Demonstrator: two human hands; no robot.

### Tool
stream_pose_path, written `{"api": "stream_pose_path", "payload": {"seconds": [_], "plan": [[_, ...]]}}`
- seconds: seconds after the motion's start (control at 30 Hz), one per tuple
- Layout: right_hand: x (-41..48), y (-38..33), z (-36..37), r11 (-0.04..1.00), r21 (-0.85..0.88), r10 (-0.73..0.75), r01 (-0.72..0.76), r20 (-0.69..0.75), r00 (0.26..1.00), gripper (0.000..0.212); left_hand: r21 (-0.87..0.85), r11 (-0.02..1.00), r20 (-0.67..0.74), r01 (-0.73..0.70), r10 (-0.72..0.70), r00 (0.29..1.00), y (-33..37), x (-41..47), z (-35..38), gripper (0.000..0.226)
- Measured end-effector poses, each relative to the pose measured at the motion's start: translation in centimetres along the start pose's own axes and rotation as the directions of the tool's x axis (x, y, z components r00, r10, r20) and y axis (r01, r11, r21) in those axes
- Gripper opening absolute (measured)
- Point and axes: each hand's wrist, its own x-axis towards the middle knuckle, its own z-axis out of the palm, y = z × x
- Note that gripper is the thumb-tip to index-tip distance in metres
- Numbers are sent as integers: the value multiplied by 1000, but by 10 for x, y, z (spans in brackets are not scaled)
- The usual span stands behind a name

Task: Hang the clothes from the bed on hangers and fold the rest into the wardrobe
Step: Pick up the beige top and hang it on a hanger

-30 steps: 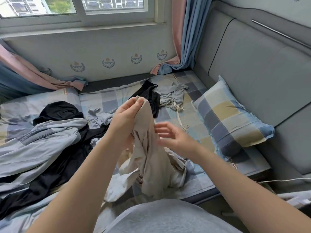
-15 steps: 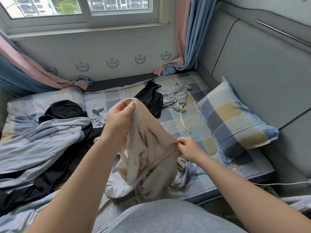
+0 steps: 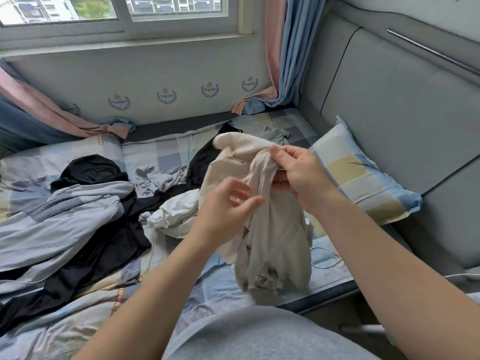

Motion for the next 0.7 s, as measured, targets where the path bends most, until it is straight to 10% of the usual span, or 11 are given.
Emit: {"api": "stream_pose_path", "payload": {"seconds": [0.13, 0.37, 0.6, 0.7], "plan": [[-5, -15, 7, 991, 124, -50, 43, 56, 997, 24, 139, 987, 247, 77, -109, 963, -7, -3, 25, 49], [-1, -19, -5, 986, 157, -56, 62, -45, 997, 14, 168, 982, 114, 85, -105, 988, -31, 7, 29, 27], [-19, 27, -15, 986, -136, 113, -102, 75, 991, 13, -315, 917, -39, 243, -268, 962, -17, 22, -16, 26], [-33, 58, -5, 929, -347, 217, -132, 219, 951, 44, -449, 866, -29, 220, -260, 965, 2, 18, -31, 24]]}}
